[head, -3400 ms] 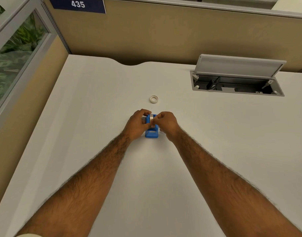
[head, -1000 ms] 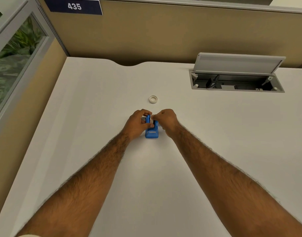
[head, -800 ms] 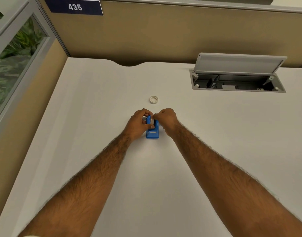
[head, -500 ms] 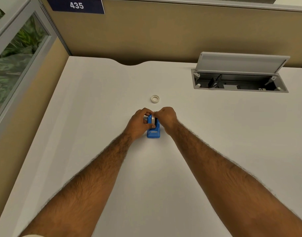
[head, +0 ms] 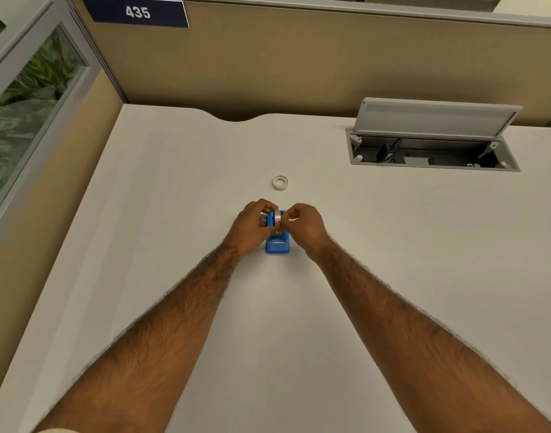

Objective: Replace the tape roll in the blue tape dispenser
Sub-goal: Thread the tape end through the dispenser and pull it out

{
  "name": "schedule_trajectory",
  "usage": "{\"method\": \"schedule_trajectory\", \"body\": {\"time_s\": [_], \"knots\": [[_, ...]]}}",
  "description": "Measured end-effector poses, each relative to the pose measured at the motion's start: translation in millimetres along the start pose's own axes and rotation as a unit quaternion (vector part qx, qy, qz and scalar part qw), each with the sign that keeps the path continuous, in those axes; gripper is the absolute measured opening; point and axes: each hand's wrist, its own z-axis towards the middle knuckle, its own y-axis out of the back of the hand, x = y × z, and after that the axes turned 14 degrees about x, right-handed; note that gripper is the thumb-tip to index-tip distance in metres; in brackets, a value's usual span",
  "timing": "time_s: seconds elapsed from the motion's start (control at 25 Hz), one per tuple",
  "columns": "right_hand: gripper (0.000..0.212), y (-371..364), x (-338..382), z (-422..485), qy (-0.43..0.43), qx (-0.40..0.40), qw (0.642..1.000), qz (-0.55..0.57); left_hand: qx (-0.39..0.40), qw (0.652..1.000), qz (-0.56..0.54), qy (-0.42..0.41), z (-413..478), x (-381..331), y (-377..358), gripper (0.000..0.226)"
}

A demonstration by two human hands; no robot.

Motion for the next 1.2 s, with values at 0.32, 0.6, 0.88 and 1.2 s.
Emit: {"method": "schedule_trajectory", "body": {"time_s": [0.32, 0.6, 0.88, 1.2], "knots": [[0.038, -2, 12, 9, -0.032, -0.011, 0.998, 0.052, -0.005, 1.000, 0.002, -0.001, -1, 2, 0, 0.049], [0.023, 4, 11, 9, -0.058, 0.021, 0.994, 0.087, 0.015, 0.999, -0.040, 0.008, -2, 5, 4, 0.055], [0.019, 2, 15, 5, -0.073, 0.018, 0.989, 0.125, 0.011, 1.000, -0.024, 0.010, -1, 2, 2, 0.049], [0.018, 0, 16, 21, -0.050, -0.008, 0.996, 0.069, 0.006, 1.000, -0.005, 0.019, -1, 2, 1, 0.050]]}}
